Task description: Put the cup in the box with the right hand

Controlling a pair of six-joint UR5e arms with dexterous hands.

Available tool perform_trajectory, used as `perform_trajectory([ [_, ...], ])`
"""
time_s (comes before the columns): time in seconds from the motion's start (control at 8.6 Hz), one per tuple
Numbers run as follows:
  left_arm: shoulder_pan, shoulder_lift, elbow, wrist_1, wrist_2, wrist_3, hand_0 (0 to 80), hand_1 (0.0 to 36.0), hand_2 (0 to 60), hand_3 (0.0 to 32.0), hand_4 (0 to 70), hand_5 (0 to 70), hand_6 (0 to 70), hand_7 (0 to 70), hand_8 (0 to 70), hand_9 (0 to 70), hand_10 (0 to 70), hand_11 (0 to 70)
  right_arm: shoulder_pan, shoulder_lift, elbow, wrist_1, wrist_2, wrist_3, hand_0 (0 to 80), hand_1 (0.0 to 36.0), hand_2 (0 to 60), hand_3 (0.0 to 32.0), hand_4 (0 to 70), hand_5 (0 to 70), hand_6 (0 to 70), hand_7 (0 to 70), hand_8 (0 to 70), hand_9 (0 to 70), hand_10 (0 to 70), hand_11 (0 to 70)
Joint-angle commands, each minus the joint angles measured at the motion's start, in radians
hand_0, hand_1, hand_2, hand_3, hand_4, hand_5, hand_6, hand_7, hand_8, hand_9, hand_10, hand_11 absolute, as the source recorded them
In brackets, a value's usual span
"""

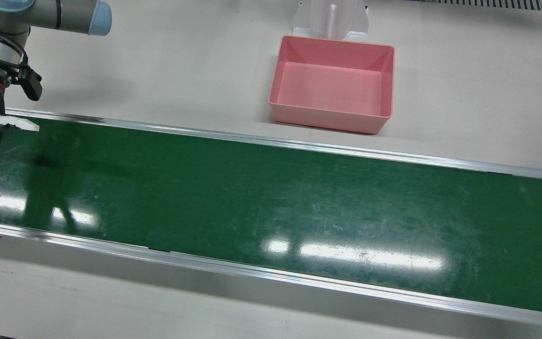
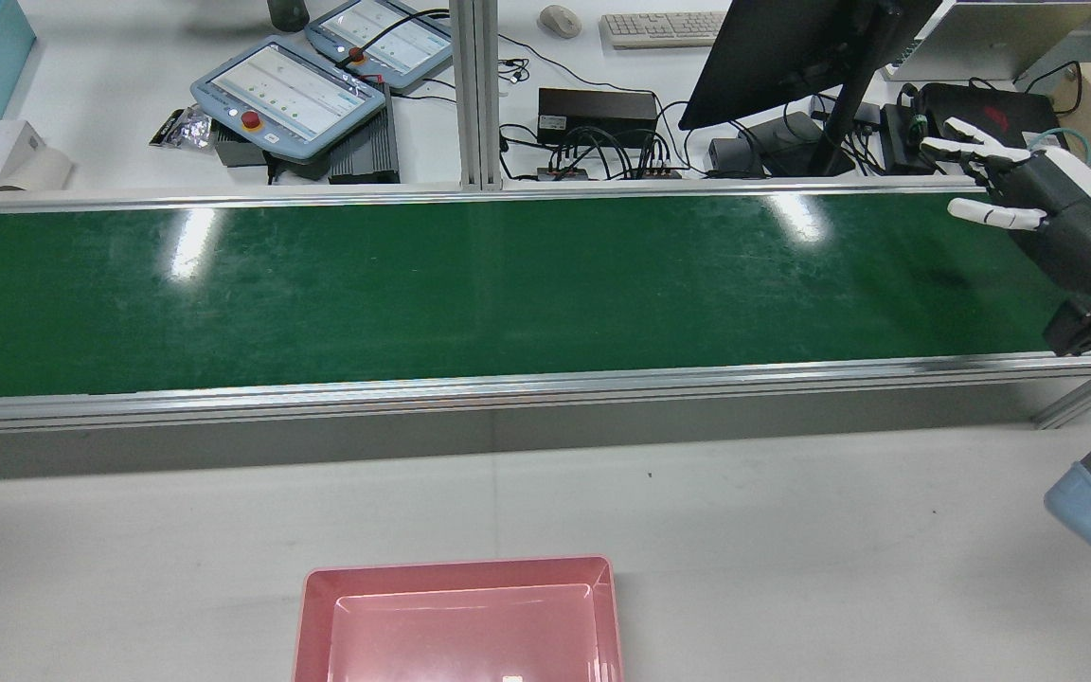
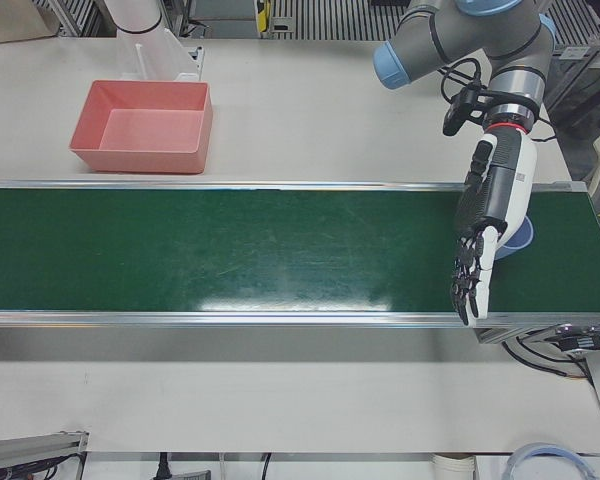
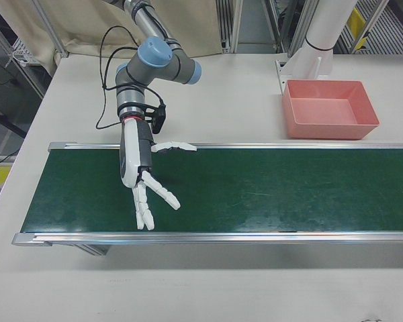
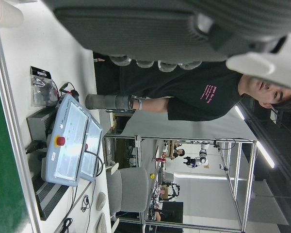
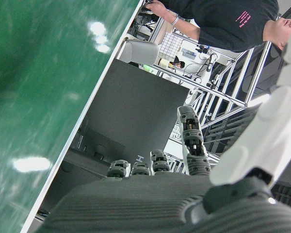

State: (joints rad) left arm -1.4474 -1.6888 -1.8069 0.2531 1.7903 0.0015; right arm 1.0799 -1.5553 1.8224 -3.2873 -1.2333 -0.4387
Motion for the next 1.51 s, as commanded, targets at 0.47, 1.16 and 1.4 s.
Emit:
perform_trajectory([
  [0.47,-0.001,0.0,0.0,0.0,0.001,0.0,0.0,0.0,0.0,0.0,0.0,0.0,0.0,0.0,0.0,0.0,0.0,0.0,0.008,-0.002,0.0,0.04,-0.005,0.006,46.6,11.0,7.8,2.8,3.4,4.3,2.3,7.3,0.5,3.1,1.6,4.1],
  [1.16,-0.001,0.0,0.0,0.0,0.001,0.0,0.0,0.0,0.0,0.0,0.0,0.0,0.0,0.0,0.0,0.0,0.0,0.0,0.012,-0.002,-0.008,0.041,-0.015,0.008,43.4,10.7,17.0,0.0,6.6,3.5,3.0,8.8,1.0,4.2,2.0,4.2],
  [1.4,-0.001,0.0,0.0,0.0,0.0,0.0,0.0,0.0,0.0,0.0,0.0,0.0,0.0,0.0,0.0,0.0,0.0,0.0,0.014,-0.002,-0.008,0.041,-0.015,0.008,45.8,7.7,6.1,0.0,10.3,3.4,3.0,8.6,1.0,4.2,1.9,4.1],
])
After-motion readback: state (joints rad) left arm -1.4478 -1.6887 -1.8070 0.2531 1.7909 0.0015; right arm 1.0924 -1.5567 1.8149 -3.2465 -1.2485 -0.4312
